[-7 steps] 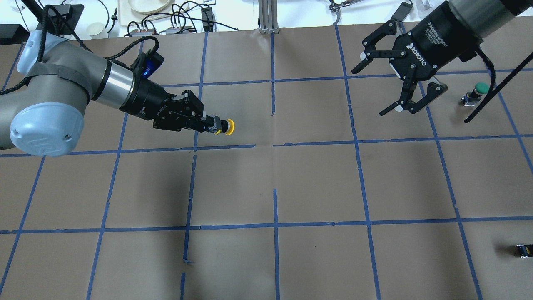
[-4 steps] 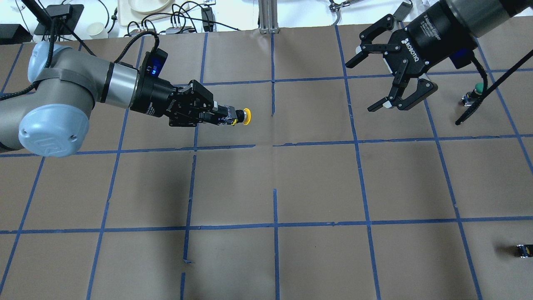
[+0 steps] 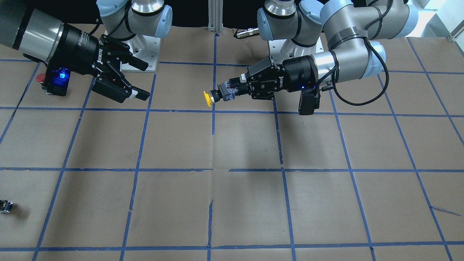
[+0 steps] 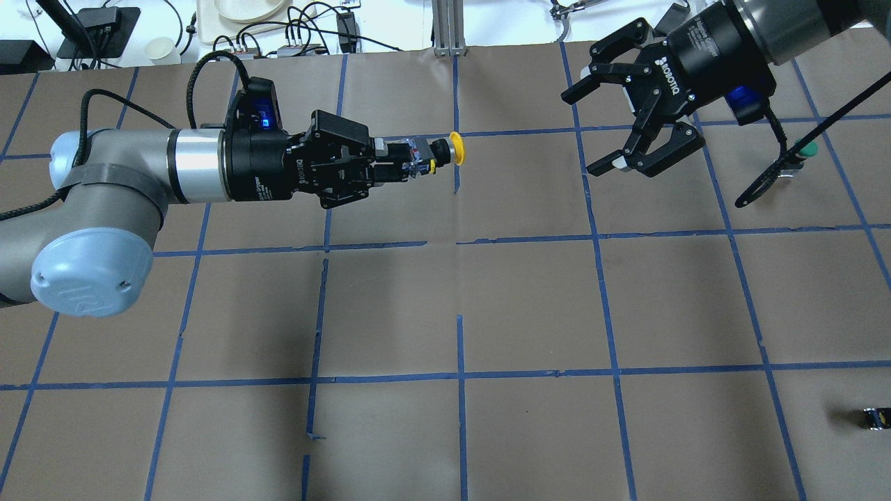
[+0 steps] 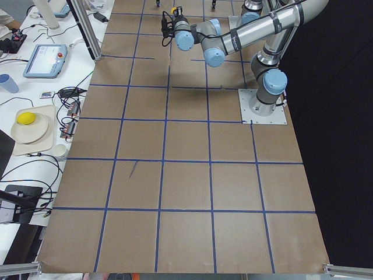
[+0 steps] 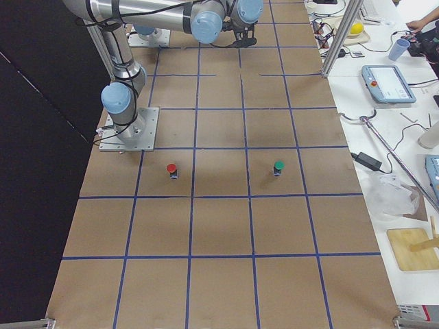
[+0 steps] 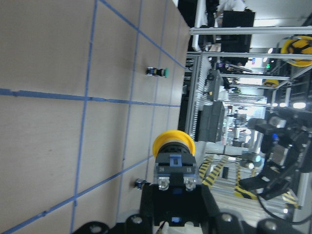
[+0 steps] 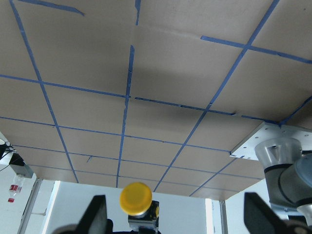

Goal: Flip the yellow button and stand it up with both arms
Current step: 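Raise the held button high with the left gripper while the right gripper approaches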

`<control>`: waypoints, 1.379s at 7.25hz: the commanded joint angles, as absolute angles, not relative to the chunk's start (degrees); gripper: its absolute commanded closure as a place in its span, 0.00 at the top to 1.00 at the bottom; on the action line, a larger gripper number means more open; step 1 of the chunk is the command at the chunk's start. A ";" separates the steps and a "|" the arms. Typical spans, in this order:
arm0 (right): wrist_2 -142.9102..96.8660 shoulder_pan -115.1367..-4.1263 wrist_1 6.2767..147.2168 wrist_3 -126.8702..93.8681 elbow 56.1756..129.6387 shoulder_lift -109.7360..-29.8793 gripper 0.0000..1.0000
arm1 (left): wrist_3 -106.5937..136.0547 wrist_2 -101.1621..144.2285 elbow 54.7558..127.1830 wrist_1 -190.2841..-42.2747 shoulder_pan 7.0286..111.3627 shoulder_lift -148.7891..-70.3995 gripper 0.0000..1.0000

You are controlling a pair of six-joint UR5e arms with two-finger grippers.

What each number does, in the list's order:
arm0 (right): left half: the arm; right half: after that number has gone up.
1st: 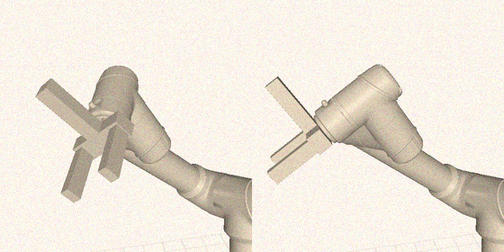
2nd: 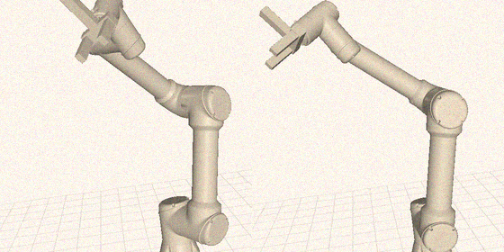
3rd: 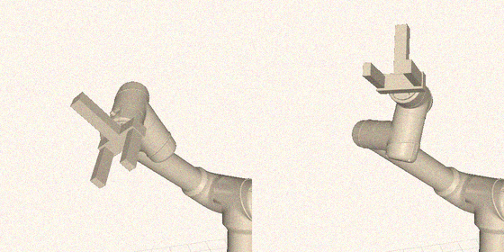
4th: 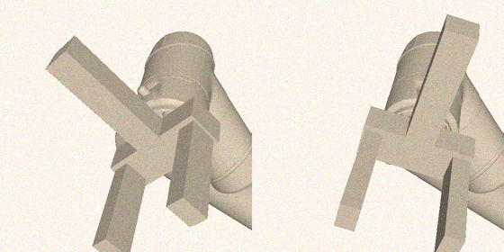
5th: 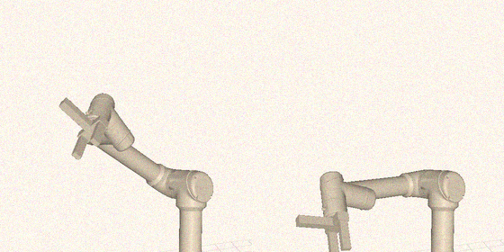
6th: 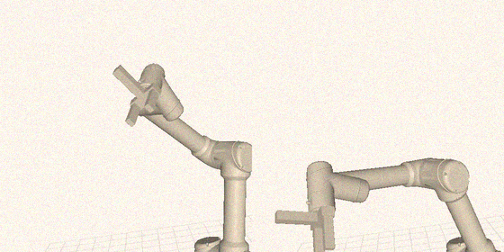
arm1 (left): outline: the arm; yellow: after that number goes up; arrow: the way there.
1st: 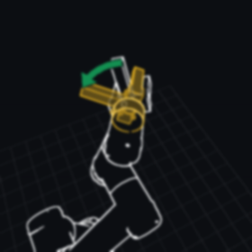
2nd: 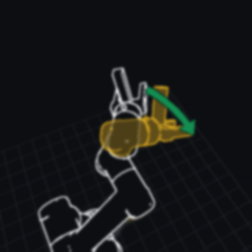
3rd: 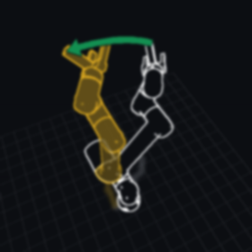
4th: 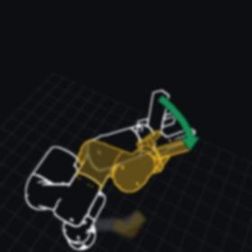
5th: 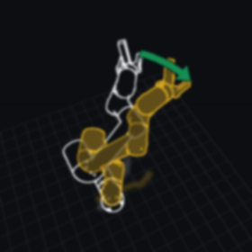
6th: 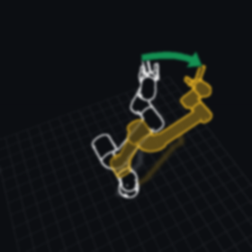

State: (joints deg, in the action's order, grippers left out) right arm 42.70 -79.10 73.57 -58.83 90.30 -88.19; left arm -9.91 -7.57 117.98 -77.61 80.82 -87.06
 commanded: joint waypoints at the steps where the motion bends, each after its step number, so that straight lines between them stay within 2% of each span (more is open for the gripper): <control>1: 37.99 -79.10 73.39 -61.24 90.35 -87.80 1.00 | -7.58 4.18 119.09 -77.61 81.64 -83.16 0.02; 3: 33.68 -79.01 73.21 -65.38 90.00 -88.42 1.00 | -2.41 11.99 119.18 -76.91 85.33 -82.45 0.02; 10: 26.64 -82.87 73.04 -75.93 89.56 -96.76 1.00 | 0.62 14.41 119.09 -76.38 85.43 -81.83 0.04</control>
